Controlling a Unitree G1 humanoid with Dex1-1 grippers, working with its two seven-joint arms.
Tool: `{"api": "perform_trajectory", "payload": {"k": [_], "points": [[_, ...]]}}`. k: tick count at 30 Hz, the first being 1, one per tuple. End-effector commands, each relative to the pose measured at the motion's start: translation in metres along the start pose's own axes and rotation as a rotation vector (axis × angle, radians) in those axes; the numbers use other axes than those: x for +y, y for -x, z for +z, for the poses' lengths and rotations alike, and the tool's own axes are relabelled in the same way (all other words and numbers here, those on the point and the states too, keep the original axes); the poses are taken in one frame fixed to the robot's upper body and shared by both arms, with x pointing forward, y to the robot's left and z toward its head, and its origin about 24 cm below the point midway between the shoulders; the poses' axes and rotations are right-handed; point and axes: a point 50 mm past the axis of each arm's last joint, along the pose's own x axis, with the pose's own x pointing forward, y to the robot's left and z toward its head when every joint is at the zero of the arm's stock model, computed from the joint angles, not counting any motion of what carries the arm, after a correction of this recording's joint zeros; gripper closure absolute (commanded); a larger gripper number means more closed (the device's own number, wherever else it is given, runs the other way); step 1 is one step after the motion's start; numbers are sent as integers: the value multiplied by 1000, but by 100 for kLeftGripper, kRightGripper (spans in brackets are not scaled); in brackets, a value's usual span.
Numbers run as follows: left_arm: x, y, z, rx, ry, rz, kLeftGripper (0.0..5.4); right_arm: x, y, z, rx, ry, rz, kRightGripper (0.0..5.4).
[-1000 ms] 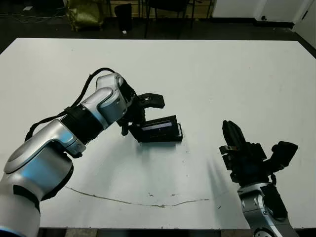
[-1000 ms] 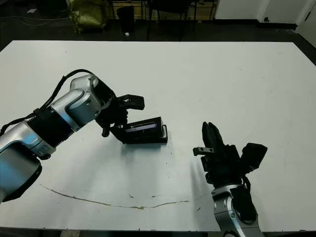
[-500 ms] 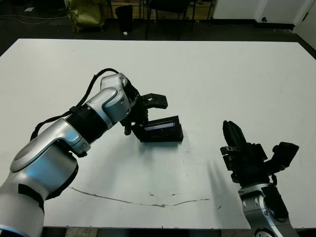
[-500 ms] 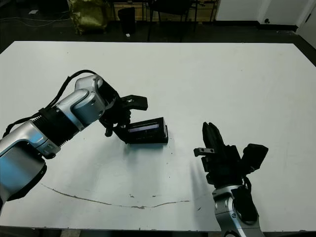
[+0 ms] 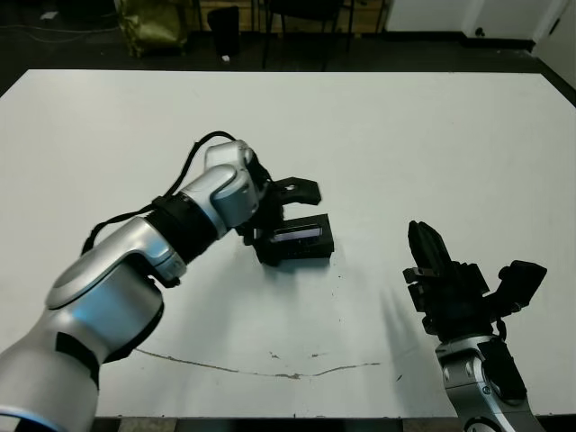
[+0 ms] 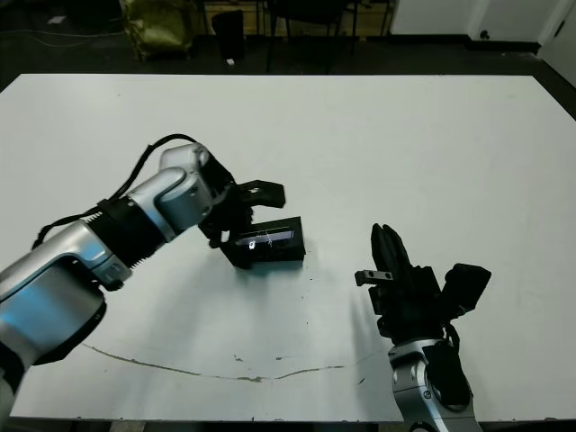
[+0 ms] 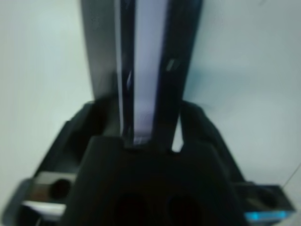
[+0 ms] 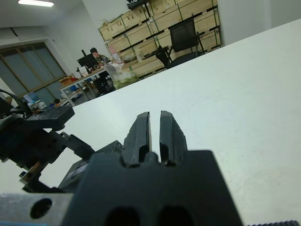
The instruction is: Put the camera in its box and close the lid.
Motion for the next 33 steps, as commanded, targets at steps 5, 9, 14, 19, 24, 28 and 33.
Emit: {"api": "perform_trajectory", "payload": {"k": [5,9,14,19,24,28,33], "points": [[-10,-20,1,8,-48,-135,157,-3,0,-6,30,-29,-14,540],[-11,-20,4,20,-45,-148,97,-4,2,-6,26,-9,-17,540],[-10,-18,6,23,-111,-94,163,-5,1,-7,21,-20,4,540],[-13,-18,7,-7,-323,-23,148,-3,1,-7,28,-36,-6,540],[-14,-20,11,-78,-416,52,30,-4,0,-8,20,-15,12,540],[-16,-22,15,-118,-420,84,1,-3,0,-9,20,-21,16,540],[-18,-24,15,-137,-434,98,1,-4,1,-9,16,-22,32,540]]}}
